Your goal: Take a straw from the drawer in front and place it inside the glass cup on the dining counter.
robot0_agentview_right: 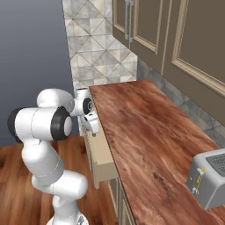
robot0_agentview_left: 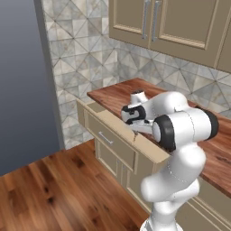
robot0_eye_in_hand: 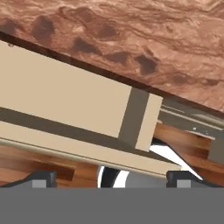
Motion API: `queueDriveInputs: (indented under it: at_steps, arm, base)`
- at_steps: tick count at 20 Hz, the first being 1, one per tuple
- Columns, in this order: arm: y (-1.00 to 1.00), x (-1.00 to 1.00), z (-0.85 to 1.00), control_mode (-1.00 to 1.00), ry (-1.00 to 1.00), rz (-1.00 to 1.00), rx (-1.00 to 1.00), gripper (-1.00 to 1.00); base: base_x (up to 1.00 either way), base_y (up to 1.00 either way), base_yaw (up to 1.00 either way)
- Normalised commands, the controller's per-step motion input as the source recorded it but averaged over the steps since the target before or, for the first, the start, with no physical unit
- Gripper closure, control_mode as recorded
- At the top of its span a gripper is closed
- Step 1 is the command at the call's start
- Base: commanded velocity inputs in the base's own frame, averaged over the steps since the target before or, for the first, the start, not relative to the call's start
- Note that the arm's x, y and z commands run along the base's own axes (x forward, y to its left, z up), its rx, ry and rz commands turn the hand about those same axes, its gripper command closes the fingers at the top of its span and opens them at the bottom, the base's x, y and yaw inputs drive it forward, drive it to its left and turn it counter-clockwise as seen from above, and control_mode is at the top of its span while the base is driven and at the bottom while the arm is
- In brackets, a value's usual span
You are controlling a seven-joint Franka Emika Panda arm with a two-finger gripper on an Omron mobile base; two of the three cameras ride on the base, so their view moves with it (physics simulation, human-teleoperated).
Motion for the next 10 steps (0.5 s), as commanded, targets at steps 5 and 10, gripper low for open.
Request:
queueDriveInputs:
  at_steps: [5,10]
  arm:
    - [0.00,0.21,-0.40,-1.00,-0.02,-0.07,0.05,-1.00]
    - [0.00,0.32,-0.36,-1.00,-0.04,0.00,0.00,-1.00]
  base:
    - [0.00,0.00,0.00]
    - [0.00,0.00,0.00]
